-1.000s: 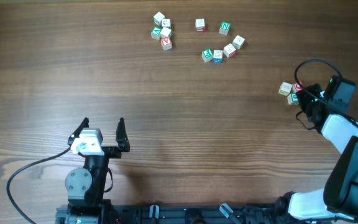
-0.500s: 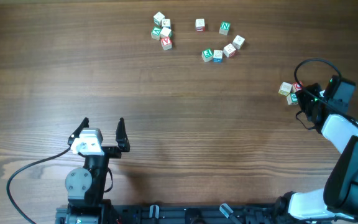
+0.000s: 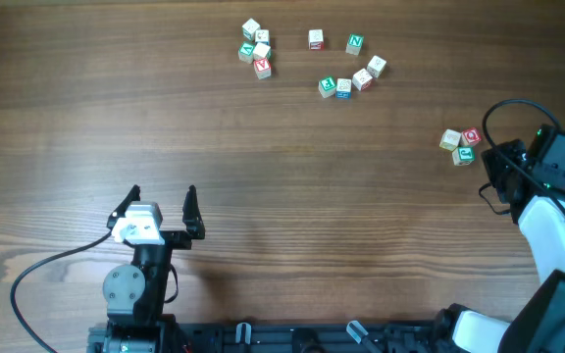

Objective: Form a circle

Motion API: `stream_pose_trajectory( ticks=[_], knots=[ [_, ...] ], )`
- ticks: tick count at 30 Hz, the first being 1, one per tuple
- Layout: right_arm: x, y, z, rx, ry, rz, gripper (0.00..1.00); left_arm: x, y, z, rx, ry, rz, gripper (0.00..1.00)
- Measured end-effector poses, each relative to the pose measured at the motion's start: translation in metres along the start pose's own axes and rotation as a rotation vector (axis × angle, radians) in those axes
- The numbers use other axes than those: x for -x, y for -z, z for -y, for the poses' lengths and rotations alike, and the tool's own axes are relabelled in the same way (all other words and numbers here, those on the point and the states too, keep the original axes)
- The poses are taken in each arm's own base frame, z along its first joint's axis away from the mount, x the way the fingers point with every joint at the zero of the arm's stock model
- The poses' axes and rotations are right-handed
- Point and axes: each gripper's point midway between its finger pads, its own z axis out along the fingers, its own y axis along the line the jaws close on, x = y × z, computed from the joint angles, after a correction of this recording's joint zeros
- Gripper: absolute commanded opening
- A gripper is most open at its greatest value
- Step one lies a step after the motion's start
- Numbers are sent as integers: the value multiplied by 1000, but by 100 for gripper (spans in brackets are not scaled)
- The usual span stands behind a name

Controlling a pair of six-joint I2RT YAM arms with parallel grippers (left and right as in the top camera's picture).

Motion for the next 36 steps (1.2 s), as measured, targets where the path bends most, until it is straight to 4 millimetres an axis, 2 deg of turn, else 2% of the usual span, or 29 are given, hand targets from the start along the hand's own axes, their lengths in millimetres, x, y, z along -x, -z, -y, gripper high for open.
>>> stream_pose_trajectory(
  ticks=[2,5,7,10,20,36],
  knots=[
    [-2,2,0,1,14,-10,5,0,0,0,0,0,0,100],
    [-15,2,11,-42,17,-63,4,0,0,0,0,0,0,100],
    [-30,-1,17,-65,32,-100,5,0,0,0,0,0,0,100],
    [-40,-8,23,-76,41,-121,5,0,0,0,0,0,0,100],
    [-38,-32,21,-58,17,-107,4,0,0,0,0,0,0,100],
    [-34,-33,12,-16,12,-97,5,0,0,0,0,0,0,100]
  ],
)
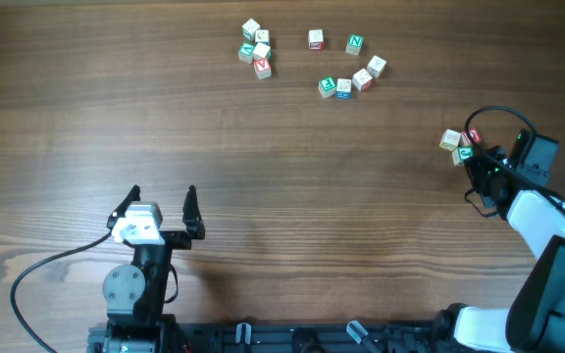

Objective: Form a circle

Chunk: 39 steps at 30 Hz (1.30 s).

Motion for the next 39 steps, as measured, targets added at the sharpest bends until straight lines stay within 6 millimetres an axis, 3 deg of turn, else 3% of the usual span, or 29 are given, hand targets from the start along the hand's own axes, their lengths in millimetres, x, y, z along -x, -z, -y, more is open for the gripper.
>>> stream_pose_trajectory(
  ticks=[39],
  knots=[
    [1,-7,-4,24,-1,0,5,0,0,0,0,0,0,100]
  ],
)
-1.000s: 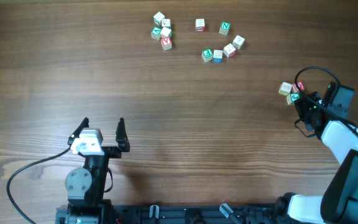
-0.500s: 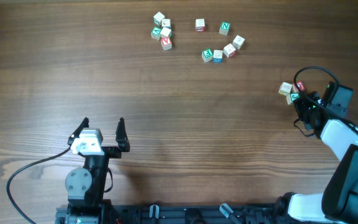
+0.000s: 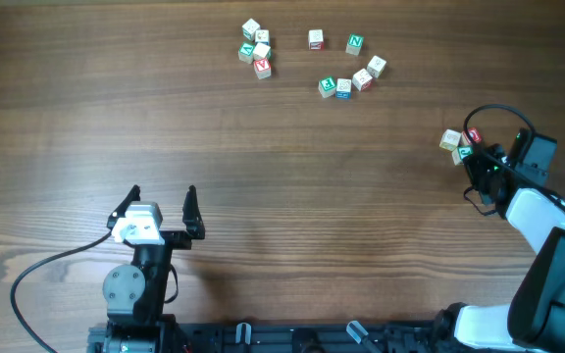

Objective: Form a circle

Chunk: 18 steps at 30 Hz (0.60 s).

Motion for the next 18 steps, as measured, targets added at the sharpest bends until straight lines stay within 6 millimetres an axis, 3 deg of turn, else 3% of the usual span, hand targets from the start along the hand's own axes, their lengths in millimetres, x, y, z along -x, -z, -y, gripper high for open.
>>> stream_pose_trajectory(
  ticks=[18],
  knots=[
    [1,0,-2,7,1,3,5,0,0,0,0,0,0,100]
  ],
)
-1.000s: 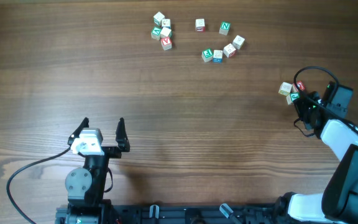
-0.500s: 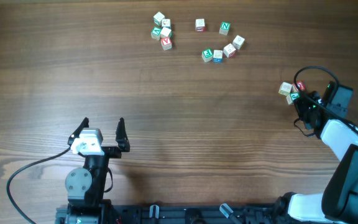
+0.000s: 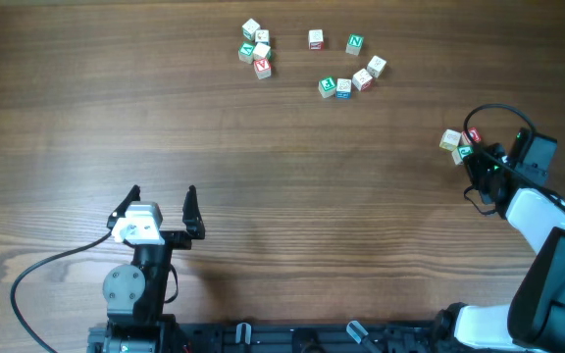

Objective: Form a circle

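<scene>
Small lettered wooden blocks lie in three groups in the overhead view. Several form a loose arc (image 3: 355,69) at the top centre, from a red-lettered block (image 3: 316,38) round to a green one (image 3: 327,86). A tight cluster (image 3: 257,47) sits to the arc's left. Three more sit at the right: a tan block (image 3: 450,139), a red-lettered block (image 3: 473,135) and a green-lettered block (image 3: 464,152). My right gripper (image 3: 471,159) is at the green-lettered block and partly covers it; its jaws are hidden. My left gripper (image 3: 162,194) is open and empty at the lower left.
The brown wooden table (image 3: 282,196) fills the view. A black cable (image 3: 37,270) runs from the left arm toward the left edge. The right arm's white links (image 3: 542,221) reach in from the lower right corner.
My right gripper was first below and to the right of the three right-hand blocks, apart from them. By 1.9 s ago it had moved up-left onto the green-lettered block and has stayed there. The left arm and all other blocks have not moved.
</scene>
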Motion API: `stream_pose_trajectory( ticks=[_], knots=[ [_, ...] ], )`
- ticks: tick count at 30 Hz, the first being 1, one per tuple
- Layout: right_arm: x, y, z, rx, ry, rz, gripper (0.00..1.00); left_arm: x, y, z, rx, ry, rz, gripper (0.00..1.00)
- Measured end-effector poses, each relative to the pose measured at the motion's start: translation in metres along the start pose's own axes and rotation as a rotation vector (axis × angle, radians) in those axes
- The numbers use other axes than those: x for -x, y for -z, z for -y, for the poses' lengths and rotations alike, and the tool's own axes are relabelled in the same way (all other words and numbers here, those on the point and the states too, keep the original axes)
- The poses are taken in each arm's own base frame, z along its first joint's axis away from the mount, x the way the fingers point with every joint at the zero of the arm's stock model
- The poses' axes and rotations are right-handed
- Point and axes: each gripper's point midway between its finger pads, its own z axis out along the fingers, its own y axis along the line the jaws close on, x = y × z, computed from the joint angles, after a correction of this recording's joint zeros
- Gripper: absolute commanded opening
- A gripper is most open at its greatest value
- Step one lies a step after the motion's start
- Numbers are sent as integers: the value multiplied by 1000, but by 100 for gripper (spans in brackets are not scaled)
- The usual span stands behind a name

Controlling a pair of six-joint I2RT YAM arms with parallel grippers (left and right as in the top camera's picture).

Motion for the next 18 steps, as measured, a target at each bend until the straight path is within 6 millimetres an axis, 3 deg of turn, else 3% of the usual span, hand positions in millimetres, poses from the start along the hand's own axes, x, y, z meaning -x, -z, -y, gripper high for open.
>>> stream_pose_trajectory(
  ticks=[18],
  knots=[
    [2,0,-2,7,2,8,5,0,0,0,0,0,0,100]
  ],
)
